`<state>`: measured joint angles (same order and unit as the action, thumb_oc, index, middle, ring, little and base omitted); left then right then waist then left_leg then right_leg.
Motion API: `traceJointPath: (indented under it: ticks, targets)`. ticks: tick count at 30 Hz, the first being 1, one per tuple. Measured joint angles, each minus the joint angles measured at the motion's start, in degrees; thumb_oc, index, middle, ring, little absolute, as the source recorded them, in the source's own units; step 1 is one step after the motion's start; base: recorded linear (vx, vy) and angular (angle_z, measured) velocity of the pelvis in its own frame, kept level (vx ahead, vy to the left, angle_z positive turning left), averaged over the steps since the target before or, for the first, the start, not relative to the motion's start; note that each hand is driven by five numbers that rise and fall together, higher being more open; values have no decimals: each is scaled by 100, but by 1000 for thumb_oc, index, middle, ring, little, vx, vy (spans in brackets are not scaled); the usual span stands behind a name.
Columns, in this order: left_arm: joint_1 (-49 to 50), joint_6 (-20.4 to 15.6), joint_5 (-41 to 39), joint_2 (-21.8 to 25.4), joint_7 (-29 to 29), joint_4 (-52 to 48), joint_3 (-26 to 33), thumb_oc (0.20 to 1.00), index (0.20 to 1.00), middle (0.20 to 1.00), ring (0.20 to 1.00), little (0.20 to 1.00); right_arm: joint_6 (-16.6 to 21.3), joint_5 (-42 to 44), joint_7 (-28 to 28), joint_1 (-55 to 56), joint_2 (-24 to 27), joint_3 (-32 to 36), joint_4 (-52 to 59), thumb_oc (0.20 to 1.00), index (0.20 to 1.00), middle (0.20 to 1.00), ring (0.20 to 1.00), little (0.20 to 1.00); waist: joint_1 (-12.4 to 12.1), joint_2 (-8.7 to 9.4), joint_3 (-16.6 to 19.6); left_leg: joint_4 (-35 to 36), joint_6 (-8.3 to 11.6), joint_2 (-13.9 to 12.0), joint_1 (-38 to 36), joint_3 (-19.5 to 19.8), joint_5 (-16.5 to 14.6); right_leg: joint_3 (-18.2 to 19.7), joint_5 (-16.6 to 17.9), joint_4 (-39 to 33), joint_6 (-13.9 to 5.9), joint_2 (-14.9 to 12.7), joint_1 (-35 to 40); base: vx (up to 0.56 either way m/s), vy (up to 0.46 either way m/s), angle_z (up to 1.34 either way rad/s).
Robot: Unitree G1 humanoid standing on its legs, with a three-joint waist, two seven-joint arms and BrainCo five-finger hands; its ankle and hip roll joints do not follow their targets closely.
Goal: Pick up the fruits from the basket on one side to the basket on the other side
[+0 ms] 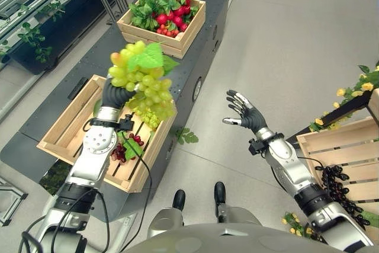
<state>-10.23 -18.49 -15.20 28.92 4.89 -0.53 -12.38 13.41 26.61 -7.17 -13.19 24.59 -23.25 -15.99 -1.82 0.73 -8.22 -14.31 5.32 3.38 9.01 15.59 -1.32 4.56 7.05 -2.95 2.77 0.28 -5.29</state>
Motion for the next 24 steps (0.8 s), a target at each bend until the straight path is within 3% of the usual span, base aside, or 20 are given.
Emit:
traceJointPath:
  ticks: [3, 4, 5, 6, 7, 8, 9, 10, 11, 14, 19, 20, 21, 23, 24]
  targets:
    - [-1, 1, -248, -122, -163, -77, -69, 200, 200, 200, 200, 200, -51, 113, -30, -329, -94, -176, -11, 1000, 1000, 1000, 1000, 1000, -108, 98, 45, 404, -196, 709, -112, 841, -171, 681, 86, 146, -117, -36, -180, 118, 71, -107]
    - [2, 3, -388, -99, -250, -210, -78, 200, 200, 200, 200, 200, -127, 185, -124, -520, -45, -319, 20, 1000, 1000, 1000, 1000, 1000, -181, 116, 63, 599, -308, 984, -221, 1076, -192, 1094, 91, 238, -138, 54, -350, -8, 48, -129]
    - [-30, 2, -418, -117, -301, -277, -80, 200, 200, 200, 200, 200, -133, 235, -169, -554, -13, -333, 76, 1000, 1000, 1000, 1000, 1000, -207, 17, 91, 653, -367, 969, -220, 935, -143, 1121, 133, 221, -191, 175, -365, -17, 101, -130]
    - [-78, -4, -456, -142, -354, -307, -104, 200, 200, 200, 200, 200, -138, 296, -185, -528, 8, -338, 134, 1000, 1000, 1000, 1000, 1000, -150, -49, 124, 702, -563, 851, -256, 805, -22, 1024, 197, 176, -239, 325, -376, -16, 125, -89]
    - [-179, -6, -550, -137, -409, -301, -136, 200, 200, 200, 200, 200, -197, 418, -201, -500, -113, -390, 148, 1000, 1000, 1000, 1000, 1000, -44, 131, 159, 727, -765, 798, -255, 602, 155, 999, 271, 96, -255, 332, -392, 3, 156, -72]
    - [-193, -4, -670, -144, -413, -290, -211, 200, 200, 200, 200, 200, -225, 450, -235, -502, -153, -433, 152, 1000, 1000, 1000, 1000, 1000, -30, 224, 202, 805, -818, 781, -241, 512, 163, 1019, 268, 37, -307, 321, -421, -39, 163, -98]
    - [-215, 19, -770, -177, -510, -282, -342, 200, 200, 200, 200, 200, -252, 482, -261, -514, -225, -442, 159, 1000, 1000, 1000, 1000, 1000, -16, 281, 222, 887, -892, 680, -247, 268, 251, 1049, 108, 172, -543, 339, -533, -95, 152, -80]
    - [-233, 19, -873, -163, -536, -288, -429, 200, 200, 200, 200, 200, -256, 563, -259, -541, -221, -435, 161, 1000, 1000, 1000, 1000, 1000, -36, 271, 216, 930, -874, 635, -241, 174, 274, 1060, 58, 260, -626, 346, -607, -125, 169, -97]
    - [-237, 19, -935, -165, -624, -289, -500, 200, 200, 200, 200, 200, -256, 748, -258, -611, -301, -441, 157, 1000, 1000, 1000, 1000, 1000, -42, 254, 208, 1025, -920, 586, -221, 0, 329, 1065, -106, 505, -832, 321, -746, -105, 134, -64]
    - [-225, 25, -1154, -127, -664, -288, -519, 200, 200, 200, 200, 200, -328, 1139, -282, -846, -564, -626, 69, 1000, 1000, 1000, 1000, 1000, -150, 251, 199, 1134, -940, 467, -180, -435, 350, 1112, -193, 828, -963, 221, -887, -58, 139, -78]
    - [-240, 42, -1306, -80, -664, -288, -494, 200, 200, 200, 200, 200, -445, 1806, -320, -917, -661, -781, 79, 1000, 1000, 1000, 1000, 1000, -223, 377, 94, 1164, -842, 347, -294, -710, 306, 1045, -130, 879, -912, 278, -866, -64, 53, -39]
    - [-249, 54, -1305, -22, -659, -316, -459, 200, 200, 200, 200, 200, -484, 1932, -363, -982, -710, -891, 63, 1000, 1000, 1000, 1000, 1000, -360, 414, -18, 1150, -842, 164, -340, -996, 310, 472, -97, 757, -1171, 176, -870, -85, -27, -70]
    - [-269, 87, -1305, -72, -676, -327, -400, 200, 200, 200, 200, 200, -550, 2016, -432, -1043, -745, -889, -32, 1000, 1000, 1000, 1000, 1000, -456, 294, -134, 1136, -817, -86, -360, -1226, 273, -806, -411, 1157, -796, -67, -954, -18, -32, -66]
    - [-295, 125, -1306, -100, -725, -328, -390, 200, 200, 200, 200, 200, -642, 2181, -478, -1032, -728, -904, -154, 1000, 1000, 1000, 1000, 1000, -465, 176, -218, 1151, -694, -258, -380, -989, 194, -635, -549, 1507, -950, -162, -715, 91, -33, -3]
    - [-324, 151, -1306, -27, -768, -329, -409, 200, 200, 200, 200, 200, -748, 2337, -491, -997, -738, -905, -192, 1000, 1000, 1000, 1000, 1000, -433, 293, -228, 1190, -585, -207, -458, -874, 232, -346, -540, 1321, -983, -214, -429, 113, -48, 48]
